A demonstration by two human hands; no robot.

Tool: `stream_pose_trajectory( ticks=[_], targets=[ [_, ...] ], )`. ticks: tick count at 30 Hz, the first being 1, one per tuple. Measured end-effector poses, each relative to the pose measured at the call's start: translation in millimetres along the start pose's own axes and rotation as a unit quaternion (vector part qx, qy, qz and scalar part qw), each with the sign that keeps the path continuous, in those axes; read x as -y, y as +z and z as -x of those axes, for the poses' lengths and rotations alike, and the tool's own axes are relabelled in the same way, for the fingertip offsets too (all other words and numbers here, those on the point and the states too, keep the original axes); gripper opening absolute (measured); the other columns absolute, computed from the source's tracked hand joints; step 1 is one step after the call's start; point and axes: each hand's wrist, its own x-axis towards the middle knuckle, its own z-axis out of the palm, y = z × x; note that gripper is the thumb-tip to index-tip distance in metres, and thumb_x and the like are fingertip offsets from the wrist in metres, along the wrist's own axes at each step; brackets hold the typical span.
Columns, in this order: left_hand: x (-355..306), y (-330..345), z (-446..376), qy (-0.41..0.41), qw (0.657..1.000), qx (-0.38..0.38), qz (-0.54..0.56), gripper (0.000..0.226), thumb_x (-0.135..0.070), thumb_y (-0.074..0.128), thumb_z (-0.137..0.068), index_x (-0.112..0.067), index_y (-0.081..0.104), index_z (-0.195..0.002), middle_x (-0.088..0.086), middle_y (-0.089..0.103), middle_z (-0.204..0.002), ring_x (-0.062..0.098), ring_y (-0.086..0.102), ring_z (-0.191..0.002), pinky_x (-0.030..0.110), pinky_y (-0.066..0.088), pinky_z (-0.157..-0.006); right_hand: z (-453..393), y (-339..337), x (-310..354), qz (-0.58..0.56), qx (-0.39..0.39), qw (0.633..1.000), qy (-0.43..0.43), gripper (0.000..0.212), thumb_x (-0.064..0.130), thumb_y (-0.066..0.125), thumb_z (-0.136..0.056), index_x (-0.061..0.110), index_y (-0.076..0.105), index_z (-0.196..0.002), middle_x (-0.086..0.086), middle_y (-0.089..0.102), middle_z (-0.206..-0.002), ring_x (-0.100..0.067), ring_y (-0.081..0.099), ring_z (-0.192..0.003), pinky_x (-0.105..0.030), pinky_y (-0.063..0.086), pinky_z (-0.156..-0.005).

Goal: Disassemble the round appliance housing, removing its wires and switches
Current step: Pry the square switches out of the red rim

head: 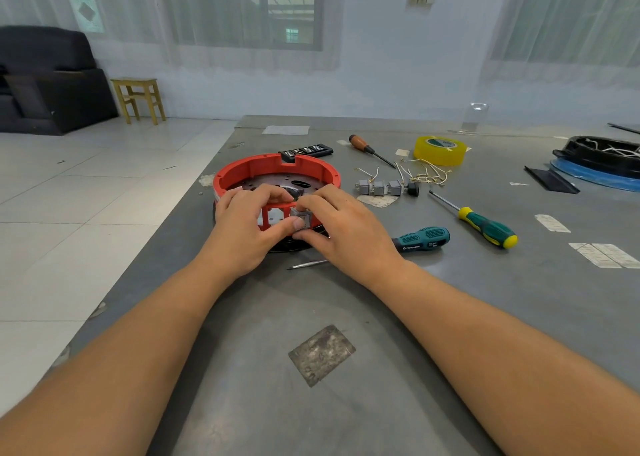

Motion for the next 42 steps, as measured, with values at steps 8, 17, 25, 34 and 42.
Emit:
stream_pose_trajectory(
  ticks=[8, 17, 25, 34, 42],
  targets=[
    [-12.8, -6.0, 7.7, 0.075, 0.997, -0.021, -0.027, 0.038, -0.037, 0.055, -0.095, -0.032, 0.069, -0.130, -0.017, 0.061, -0.141, 0.011, 0.037, -0.149, 0.049, 0.013, -0.126, 15.3, -14.2, -7.4, -0.101, -0.023, 0.991, 0.088, 0.035, 0.030, 0.066, -0.098, 0.012, 0.061, -0.127, 0.010, 0.055, -0.110, 0.001, 0.049, -0.092, -0.008, 0.037, -0.086],
    [-26.3, 0.3, 8.9, 0.089, 0.995, -0.024, -0.044, 0.039, -0.046, 0.058, -0.096, -0.026, 0.072, -0.126, -0.012, 0.065, -0.139, 0.018, 0.042, -0.143, 0.041, 0.019, -0.117, 18.3, -14.6, -9.3, -0.174, -0.019, 0.976, 0.127, 0.036, 0.032, 0.063, -0.100, 0.024, 0.056, -0.133, 0.019, 0.057, -0.108, 0.007, 0.056, -0.097, -0.007, 0.043, -0.083],
    [-23.2, 5.3, 5.8, 0.152, 0.983, -0.005, -0.100, 0.026, -0.035, 0.068, -0.100, -0.024, 0.073, -0.123, -0.010, 0.064, -0.136, 0.021, 0.044, -0.140, 0.039, 0.022, -0.115, 18.9, -23.8, -24.8, -0.136, 0.016, 0.986, 0.093, 0.036, 0.040, 0.073, -0.090, 0.028, 0.061, -0.121, 0.017, 0.059, -0.108, 0.003, 0.057, -0.100, -0.011, 0.046, -0.084],
    [-12.9, 10.0, 0.1, 0.057, 0.986, -0.034, -0.155, 0.035, -0.042, 0.065, -0.101, -0.025, 0.068, -0.132, -0.004, 0.065, -0.135, 0.023, 0.051, -0.134, 0.044, 0.026, -0.115, 1.6, -30.9, -71.9, -0.100, -0.015, 0.958, 0.269, 0.031, 0.028, 0.072, -0.089, 0.021, 0.069, -0.119, 0.011, 0.063, -0.095, -0.004, 0.060, -0.086, -0.024, 0.052, -0.084],
    [-6.6, 20.4, -7.0, 0.034, 0.983, -0.055, -0.171, 0.031, -0.043, 0.062, -0.101, -0.024, 0.071, -0.124, -0.004, 0.067, -0.130, 0.024, 0.052, -0.131, 0.044, 0.026, -0.113, -66.5, -10.0, -132.8, 0.002, 0.180, 0.945, 0.273, 0.038, 0.040, 0.075, -0.087, 0.024, 0.067, -0.121, 0.003, 0.070, -0.110, -0.015, 0.062, -0.097, -0.027, 0.048, -0.084]
  ],
)
